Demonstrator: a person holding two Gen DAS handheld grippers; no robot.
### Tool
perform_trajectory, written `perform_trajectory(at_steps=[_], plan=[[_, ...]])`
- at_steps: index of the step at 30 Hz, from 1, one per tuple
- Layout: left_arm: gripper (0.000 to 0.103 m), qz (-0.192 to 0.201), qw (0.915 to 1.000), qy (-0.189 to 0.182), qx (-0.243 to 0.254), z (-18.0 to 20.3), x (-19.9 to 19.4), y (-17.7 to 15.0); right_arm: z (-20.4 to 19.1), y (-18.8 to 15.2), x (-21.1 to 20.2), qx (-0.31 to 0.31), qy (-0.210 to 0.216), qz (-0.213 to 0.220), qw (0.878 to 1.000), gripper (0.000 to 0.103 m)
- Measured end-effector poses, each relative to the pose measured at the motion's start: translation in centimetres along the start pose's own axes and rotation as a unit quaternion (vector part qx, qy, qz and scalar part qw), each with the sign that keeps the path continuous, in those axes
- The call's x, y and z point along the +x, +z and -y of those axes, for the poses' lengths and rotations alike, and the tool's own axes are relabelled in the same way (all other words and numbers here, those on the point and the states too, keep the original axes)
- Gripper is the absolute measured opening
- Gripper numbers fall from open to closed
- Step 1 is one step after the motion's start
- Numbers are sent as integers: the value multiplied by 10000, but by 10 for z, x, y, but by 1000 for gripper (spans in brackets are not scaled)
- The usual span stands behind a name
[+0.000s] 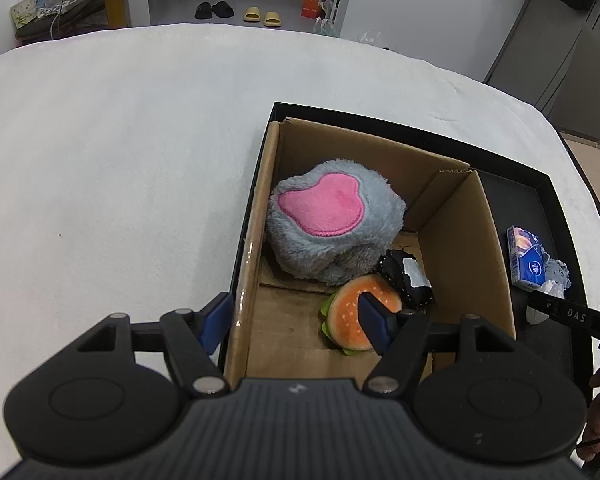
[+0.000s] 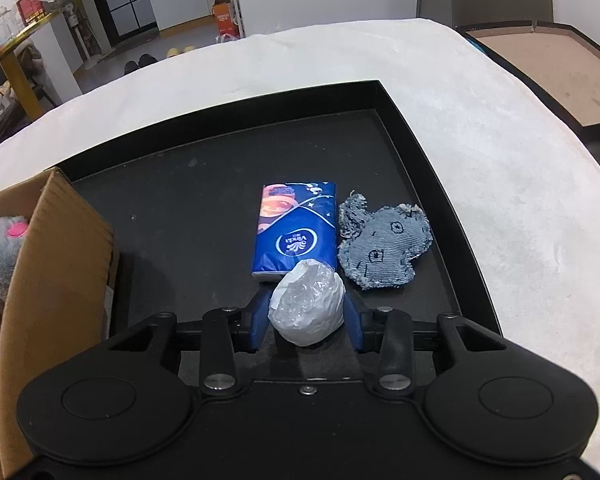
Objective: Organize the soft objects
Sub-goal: 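Close the right gripper on the white plastic bag and lift it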
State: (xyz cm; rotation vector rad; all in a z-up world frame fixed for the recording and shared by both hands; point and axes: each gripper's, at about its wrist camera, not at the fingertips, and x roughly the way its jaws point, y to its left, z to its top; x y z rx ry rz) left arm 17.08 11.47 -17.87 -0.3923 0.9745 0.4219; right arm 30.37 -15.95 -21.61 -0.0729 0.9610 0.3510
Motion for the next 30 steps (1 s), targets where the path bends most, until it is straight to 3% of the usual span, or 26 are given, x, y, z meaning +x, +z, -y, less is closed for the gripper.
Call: perform_trajectory(at_steps=[30], plan=[[67, 112, 9994, -293, -147, -15, -18, -4, -54, 23, -59, -171, 449, 572, 9972, 38]])
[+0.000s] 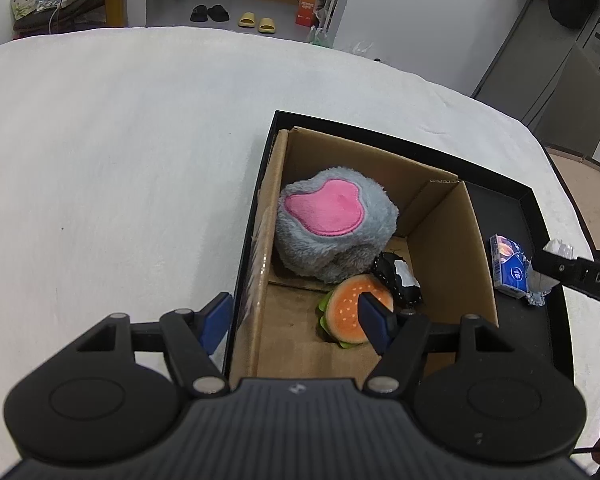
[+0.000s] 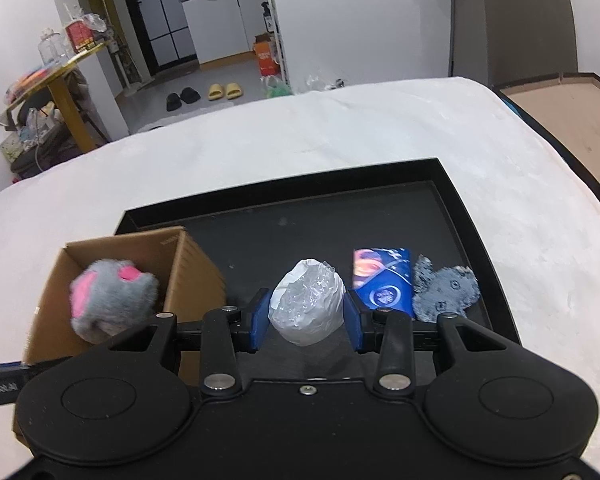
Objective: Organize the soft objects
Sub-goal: 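Close the right gripper on the white plastic bag and lift it, then carry the white bag into the box and open the right gripper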
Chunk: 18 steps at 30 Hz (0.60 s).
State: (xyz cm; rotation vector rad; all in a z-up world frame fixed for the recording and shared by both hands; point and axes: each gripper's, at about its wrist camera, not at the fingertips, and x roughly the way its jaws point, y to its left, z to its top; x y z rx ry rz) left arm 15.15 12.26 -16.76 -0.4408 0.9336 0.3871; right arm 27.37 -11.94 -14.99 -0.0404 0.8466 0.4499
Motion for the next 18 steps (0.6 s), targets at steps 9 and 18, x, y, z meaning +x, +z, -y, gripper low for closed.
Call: perform_trajectory(at_steps=[9, 18], plan=[[67, 26, 9999, -81, -70, -8, -3, -1, -28, 7, -13, -124, 202, 139, 9996, 39], [67, 51, 9997, -208, -103, -16, -7, -3, -51, 4, -20, -242, 302, 163, 9991, 39]])
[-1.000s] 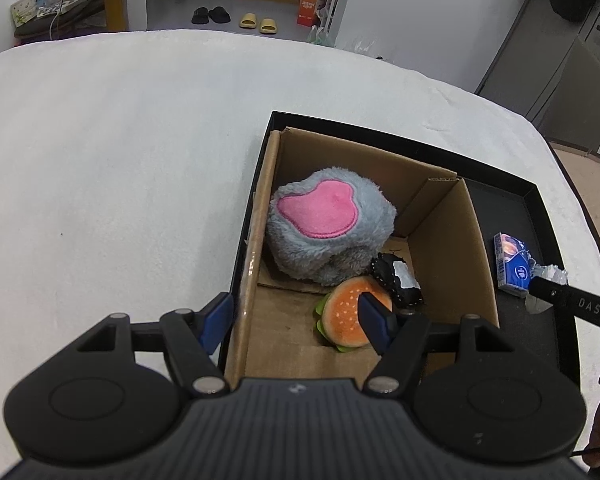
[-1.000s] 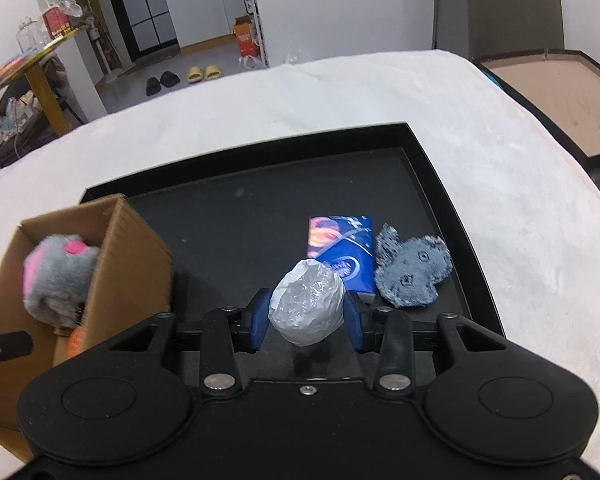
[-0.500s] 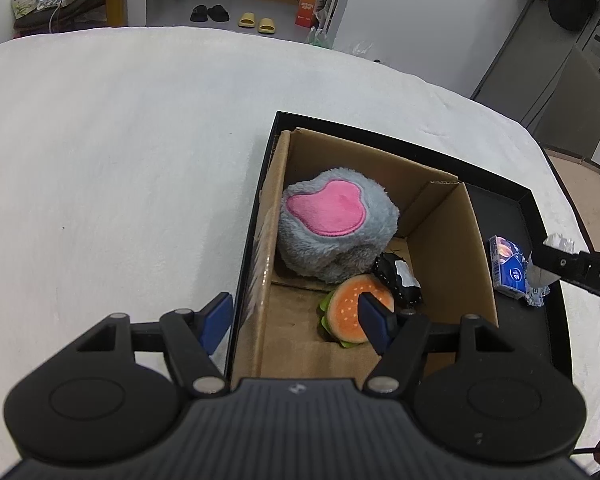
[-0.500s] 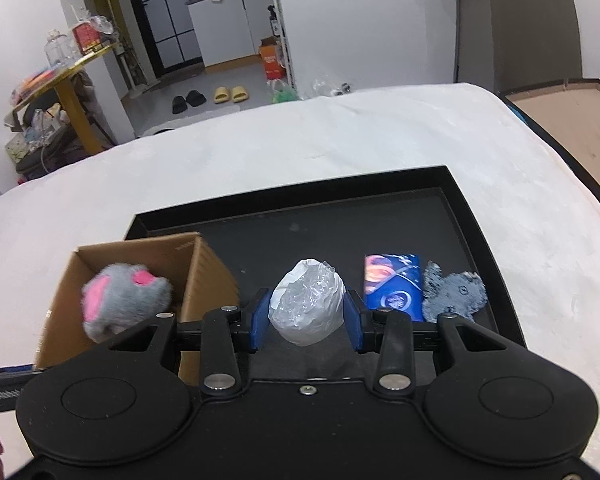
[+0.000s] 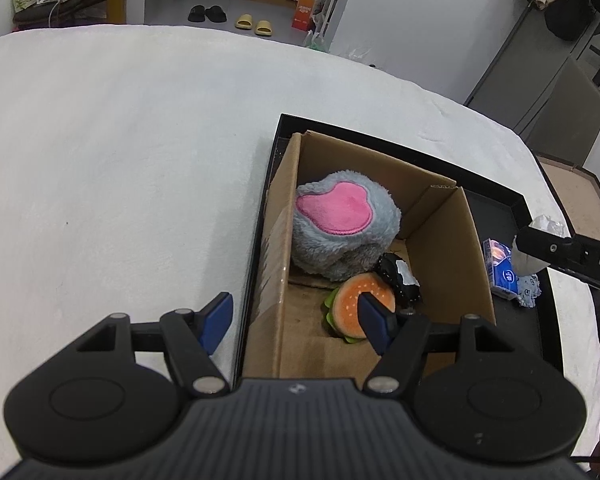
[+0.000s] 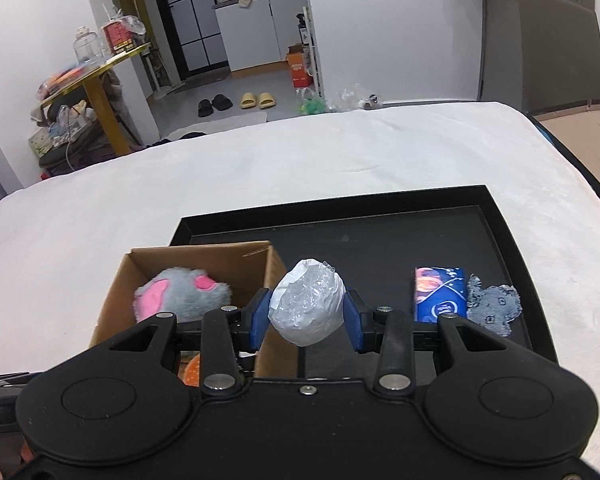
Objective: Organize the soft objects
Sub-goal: 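Carry the white bag into the box and open the right gripper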
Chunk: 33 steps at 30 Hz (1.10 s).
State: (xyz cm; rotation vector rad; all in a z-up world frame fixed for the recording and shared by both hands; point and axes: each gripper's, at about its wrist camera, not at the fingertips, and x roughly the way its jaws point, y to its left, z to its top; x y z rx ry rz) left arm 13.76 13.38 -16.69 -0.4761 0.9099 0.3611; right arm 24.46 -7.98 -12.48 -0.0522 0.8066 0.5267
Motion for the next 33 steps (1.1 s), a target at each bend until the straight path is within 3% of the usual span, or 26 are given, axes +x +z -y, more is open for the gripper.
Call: perform_trajectory(at_steps=[13, 21, 33], plan=[[49, -139, 9997, -132, -138, -18, 2, -7, -31, -5, -6, -159, 129, 19, 9998, 39], [23, -391, 9979, -360, -360, -32, 8, -15, -53, -7, -5, -270, 223, -27, 9994, 39], [23, -428, 9960, -593, -521, -41, 10, -17, -86, -14, 4, -354, 427, -168, 9983, 40]])
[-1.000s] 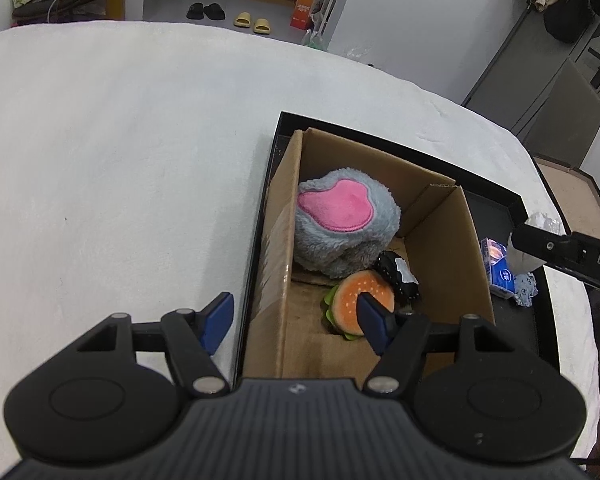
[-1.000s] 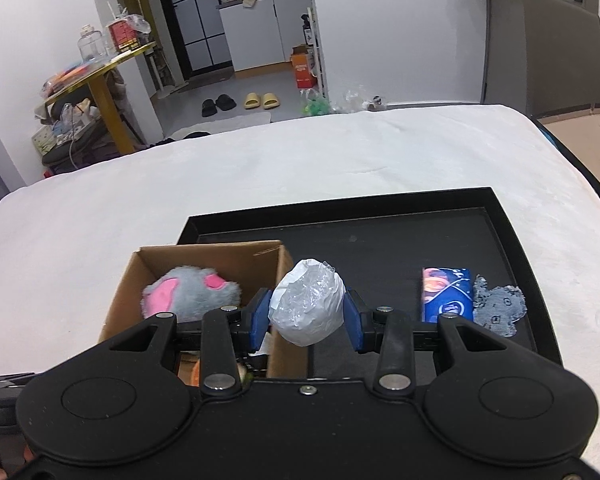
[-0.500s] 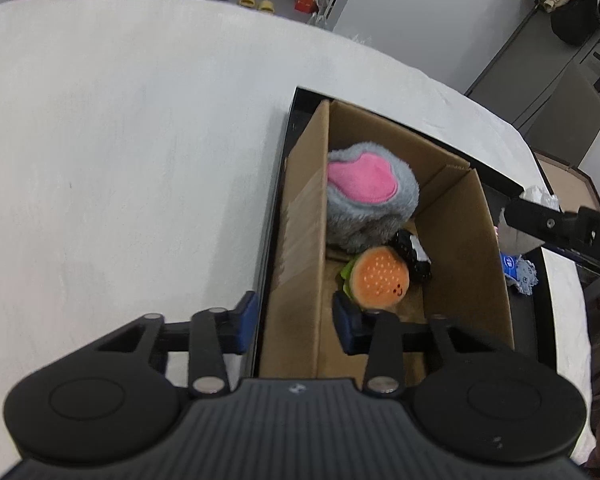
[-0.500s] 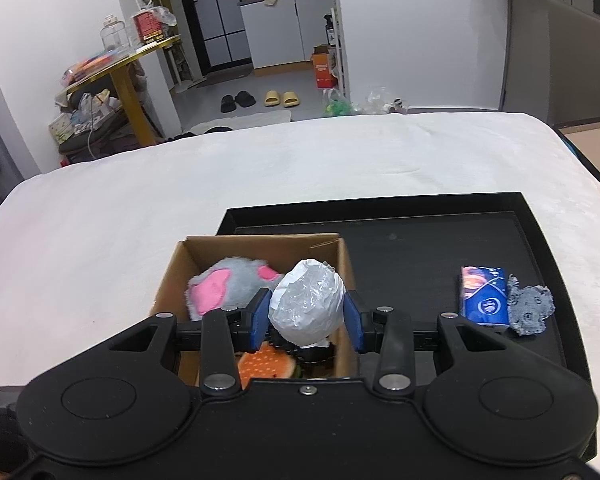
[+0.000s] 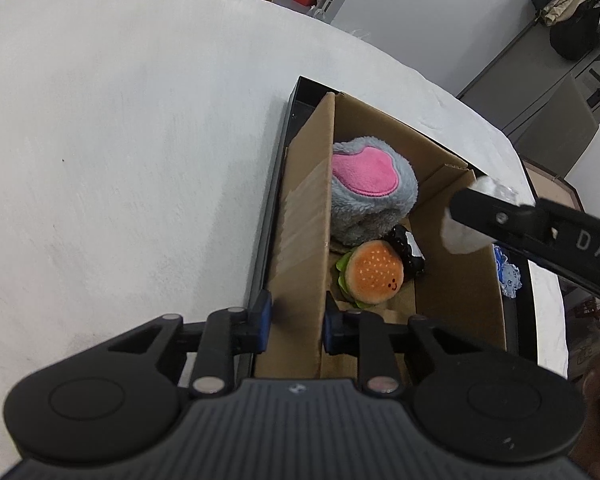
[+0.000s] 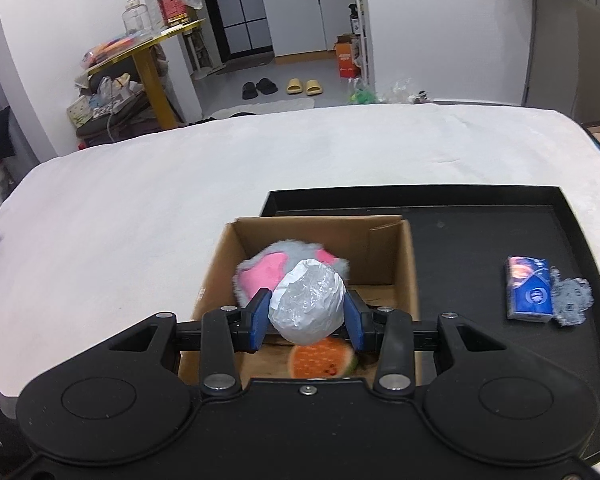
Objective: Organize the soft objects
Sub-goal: 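Carry the white bag into the box and open the right gripper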
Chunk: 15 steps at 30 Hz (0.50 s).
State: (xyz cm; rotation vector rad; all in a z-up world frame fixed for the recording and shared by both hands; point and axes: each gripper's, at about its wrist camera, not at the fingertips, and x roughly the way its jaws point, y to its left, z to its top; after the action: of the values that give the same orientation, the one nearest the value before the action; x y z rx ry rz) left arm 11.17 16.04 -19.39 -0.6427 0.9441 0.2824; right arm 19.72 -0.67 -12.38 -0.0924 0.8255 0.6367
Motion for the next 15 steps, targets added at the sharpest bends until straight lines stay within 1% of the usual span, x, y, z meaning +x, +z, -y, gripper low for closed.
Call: perform_trajectory(at_steps=[1, 3, 6, 13, 15], plan=[[23, 5, 10000, -2, -1, 0, 0, 0, -4, 0, 1, -2, 76, 1, 10000, 40], [23, -2, 10000, -24, -19, -1, 0, 0, -11, 1, 1, -51, 199, 20, 9998, 44], [24, -16, 10000, -46, -26, -3, -2, -1, -18, 2, 1, -160, 228, 29, 9996, 49], [24, -6, 10000, -50, -1, -2, -5, 0, -12, 2, -1, -120, 153, -9, 9998, 52], [25, 49, 10000, 7, 31, -1, -8, 1, -9, 1, -1, -98, 118, -14, 9999, 52]])
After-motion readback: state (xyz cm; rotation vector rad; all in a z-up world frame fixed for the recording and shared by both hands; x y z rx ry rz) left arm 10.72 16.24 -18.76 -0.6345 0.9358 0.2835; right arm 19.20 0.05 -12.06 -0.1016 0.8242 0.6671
